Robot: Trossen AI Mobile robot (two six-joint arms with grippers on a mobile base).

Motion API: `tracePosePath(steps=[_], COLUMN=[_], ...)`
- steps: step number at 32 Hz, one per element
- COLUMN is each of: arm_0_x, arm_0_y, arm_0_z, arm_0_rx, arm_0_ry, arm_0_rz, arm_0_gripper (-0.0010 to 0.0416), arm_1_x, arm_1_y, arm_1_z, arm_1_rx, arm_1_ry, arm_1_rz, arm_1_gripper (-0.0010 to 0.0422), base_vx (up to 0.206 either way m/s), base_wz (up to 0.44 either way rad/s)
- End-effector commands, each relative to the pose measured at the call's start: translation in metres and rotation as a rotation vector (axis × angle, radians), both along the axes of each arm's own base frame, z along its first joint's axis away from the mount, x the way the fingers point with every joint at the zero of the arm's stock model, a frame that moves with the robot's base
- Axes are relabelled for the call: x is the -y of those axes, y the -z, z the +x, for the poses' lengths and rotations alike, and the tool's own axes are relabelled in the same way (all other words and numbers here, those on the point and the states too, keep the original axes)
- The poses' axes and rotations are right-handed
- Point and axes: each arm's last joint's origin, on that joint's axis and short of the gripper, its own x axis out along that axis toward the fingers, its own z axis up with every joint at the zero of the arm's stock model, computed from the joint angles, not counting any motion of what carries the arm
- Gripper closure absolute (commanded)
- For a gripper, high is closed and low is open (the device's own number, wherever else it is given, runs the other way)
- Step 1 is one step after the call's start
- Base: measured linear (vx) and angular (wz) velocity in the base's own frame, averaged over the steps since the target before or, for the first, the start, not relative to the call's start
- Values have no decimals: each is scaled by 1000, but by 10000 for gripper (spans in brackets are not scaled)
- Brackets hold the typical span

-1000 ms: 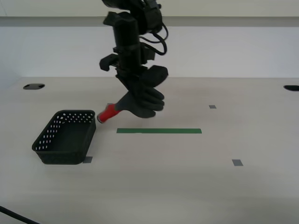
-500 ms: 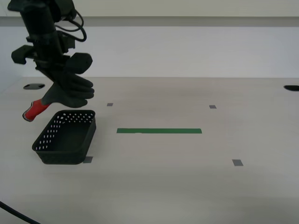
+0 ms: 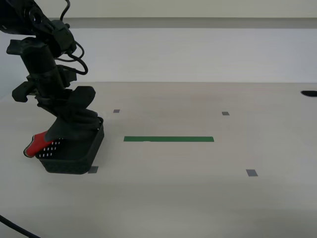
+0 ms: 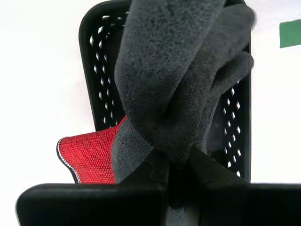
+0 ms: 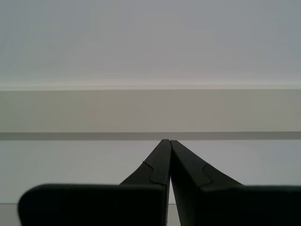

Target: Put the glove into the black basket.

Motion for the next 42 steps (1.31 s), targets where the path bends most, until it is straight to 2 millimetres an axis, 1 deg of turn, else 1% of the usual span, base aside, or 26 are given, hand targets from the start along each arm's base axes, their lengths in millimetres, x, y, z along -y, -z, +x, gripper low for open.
tracePosePath(steps=[1, 6, 8, 10, 11, 12, 14, 16, 17, 20, 21, 23, 27, 28, 30, 32, 33, 34, 35, 36, 39, 42], arm_0_x=[0, 0, 0, 0, 0, 0, 0, 0, 0, 0, 0, 0, 0, 0, 0, 0, 0, 0, 0, 0, 0, 0], arm_0_y=[-1, -1, -1, -1, -1, -1, -1, -1, -1, -1, -1, -1, -1, -1, -1, -1, -1, -1, -1, -1, -1, -1], arm_0_z=[0, 0, 0, 0, 0, 0, 0, 0, 0, 0, 0, 0, 0, 0, 0, 0, 0, 0, 0, 0, 0, 0], arm_0_rx=[6, 7, 6, 7, 7, 7, 6, 7, 7, 7, 6, 6, 7, 7, 7, 7, 7, 7, 6, 7, 7, 7], arm_0_ry=[0, 0, 1, 0, 0, 1, 0, 1, 0, 0, 0, 0, 1, 1, 0, 1, 1, 1, 0, 0, 1, 1], arm_0_rz=[0, 0, 0, 0, 0, 0, 0, 0, 0, 0, 0, 0, 0, 0, 0, 0, 0, 0, 0, 0, 0, 0], arm_0_gripper=[405, 405, 405, 405, 405, 405, 405, 405, 405, 405, 405, 405, 405, 405, 405, 405, 405, 405, 405, 405, 405, 405], arm_1_x=[0, 0, -1, -1, -1, -1, -1, 0, 1, 2, 3, 4, 5, 6, 6, 6, 6, 6, 6, 6, 6, 6], arm_1_y=[0, 0, 0, 1, 1, 1, -2, -5, -12, -25, -33, -42, -50, -52, -52, -53, -53, -53, -53, -53, -53, -53], arm_1_z=[0, -1, -2, -3, -4, -4, -2, -1, 3, 10, 14, 19, 25, 27, 27, 27, 27, 27, 27, 27, 27, 27], arm_1_rx=[1, -9, -16, -34, -42, -42, -44, -55, -71, -64, -50, -37, -36, -28, -27, -27, -28, -28, -29, -29, -29, -28], arm_1_ry=[5, 5, 4, 4, 4, 4, 4, 4, 4, 3, -2, -4, -5, -5, -5, -1, -1, 0, 7, 7, 7, 6], arm_1_rz=[-2, 0, 1, 5, 6, 6, 6, 8, 11, 10, 6, 3, 3, 2, 1, 2, 2, 2, 3, 3, 3, 3], arm_1_gripper=[412, 406, 393, 337, 279, 266, 213, 199, 183, 174, 174, 174, 179, 212, 238, 321, 356, 377, 420, 403, 413, 405], base_vx=[0, 0, 0, 0, 0, 0, 0, 0, 0, 0, 0, 0, 0, 0, 0, 0, 0, 0, 0, 0, 0, 0], base_wz=[0, 0, 0, 0, 0, 0, 0, 0, 0, 0, 0, 0, 0, 0, 0, 0, 0, 0, 0, 0, 0, 0])
